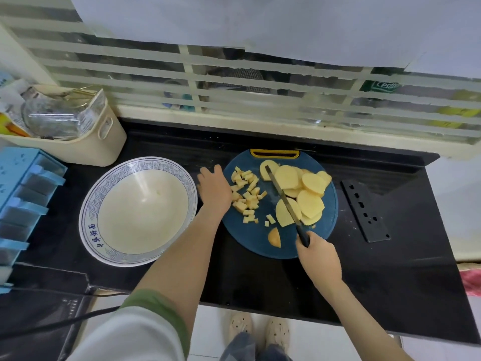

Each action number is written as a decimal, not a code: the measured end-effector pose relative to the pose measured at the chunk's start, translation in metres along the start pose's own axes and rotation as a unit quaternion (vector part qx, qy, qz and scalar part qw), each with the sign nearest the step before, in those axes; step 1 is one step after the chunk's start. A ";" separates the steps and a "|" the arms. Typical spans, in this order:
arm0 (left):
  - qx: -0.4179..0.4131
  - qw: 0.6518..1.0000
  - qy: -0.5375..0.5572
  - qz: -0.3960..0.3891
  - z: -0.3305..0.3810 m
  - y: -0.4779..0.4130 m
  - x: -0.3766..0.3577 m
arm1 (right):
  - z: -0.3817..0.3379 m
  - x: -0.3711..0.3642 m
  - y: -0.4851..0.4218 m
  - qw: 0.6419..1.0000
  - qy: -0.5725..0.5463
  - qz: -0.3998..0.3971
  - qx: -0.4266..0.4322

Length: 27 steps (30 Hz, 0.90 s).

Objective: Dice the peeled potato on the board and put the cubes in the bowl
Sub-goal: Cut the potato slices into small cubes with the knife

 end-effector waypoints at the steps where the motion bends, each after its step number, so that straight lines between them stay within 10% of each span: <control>1: 0.004 1.000 -0.011 -0.008 -0.001 -0.005 -0.001 | -0.007 -0.001 -0.004 1.000 0.019 -0.001 0.011; 16: -0.008 0.999 -0.014 -0.037 -0.001 -0.023 0.005 | -0.053 -0.006 -0.033 0.996 0.072 -0.006 0.045; 27: -0.353 0.935 0.028 -0.007 0.050 0.061 -0.028 | -0.036 0.005 -0.024 0.999 0.030 0.038 0.018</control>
Point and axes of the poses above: each hand's wrist, its own y-axis away from the middle knuckle, its own x-axis out of the back of the hand, z = x × y, the point moved 2 cm from there along -y, towards the middle knuckle, and after that the axes turned 4 degrees about y, right-handed, at the moved point
